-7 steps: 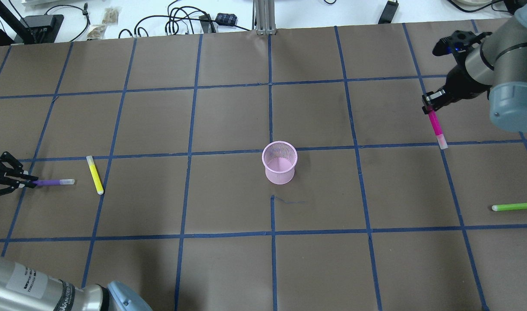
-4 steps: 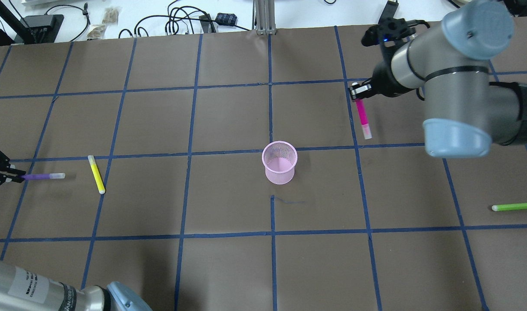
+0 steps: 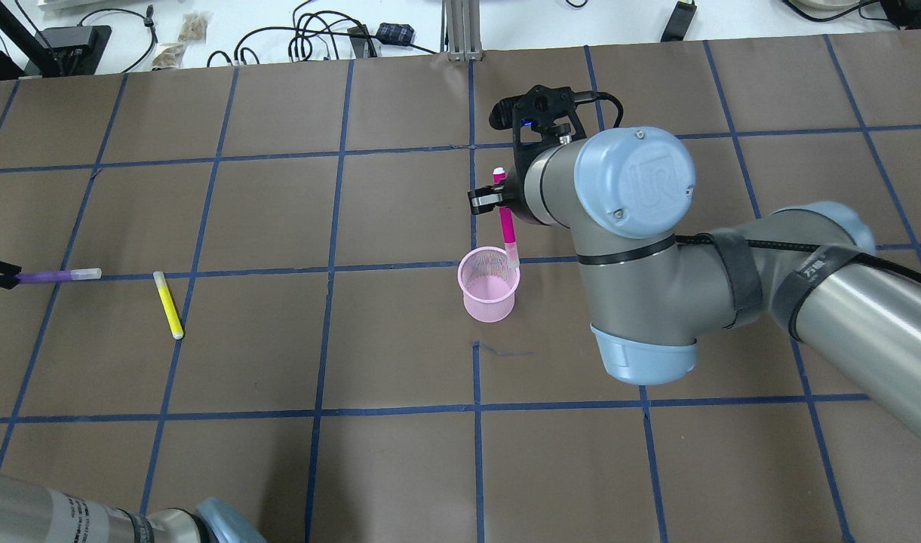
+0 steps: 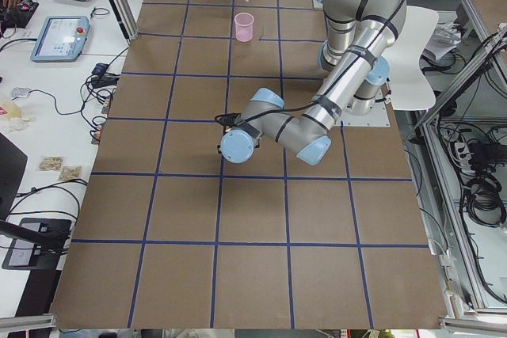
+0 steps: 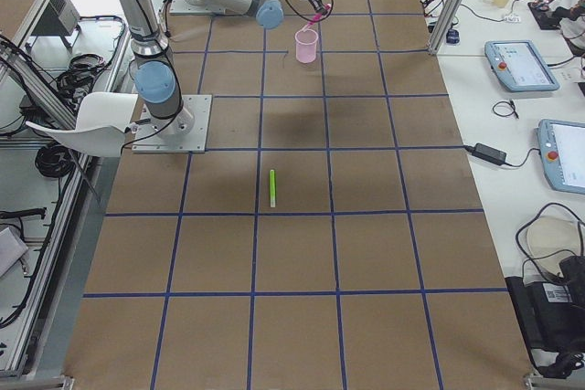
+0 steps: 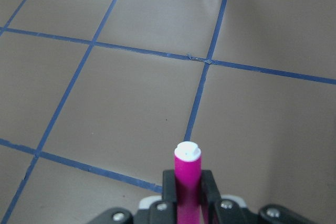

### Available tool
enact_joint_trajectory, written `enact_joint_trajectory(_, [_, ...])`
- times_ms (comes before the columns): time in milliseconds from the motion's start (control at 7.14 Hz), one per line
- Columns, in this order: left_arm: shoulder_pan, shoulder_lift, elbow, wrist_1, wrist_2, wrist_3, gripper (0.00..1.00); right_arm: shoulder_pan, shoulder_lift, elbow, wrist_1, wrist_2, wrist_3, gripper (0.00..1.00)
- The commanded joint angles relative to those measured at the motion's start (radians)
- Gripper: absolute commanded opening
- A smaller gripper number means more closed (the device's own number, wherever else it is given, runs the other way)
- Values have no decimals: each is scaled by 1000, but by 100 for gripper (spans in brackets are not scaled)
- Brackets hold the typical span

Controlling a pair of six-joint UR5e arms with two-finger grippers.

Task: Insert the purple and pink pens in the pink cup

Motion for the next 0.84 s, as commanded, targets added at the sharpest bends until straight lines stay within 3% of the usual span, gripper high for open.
enact_joint_trajectory(0, [-86, 91, -2, -48, -4, -108, 0, 35, 55, 3, -64, -67, 31, 0])
enact_joint_trajectory(420, [-209, 198, -19, -75, -7, -321, 0, 35, 129, 42, -213, -72, 42, 0])
enact_joint_trajectory(700, [-302, 267, -48, -80, -5, -485, 0, 38, 131, 61, -210, -80, 118, 2])
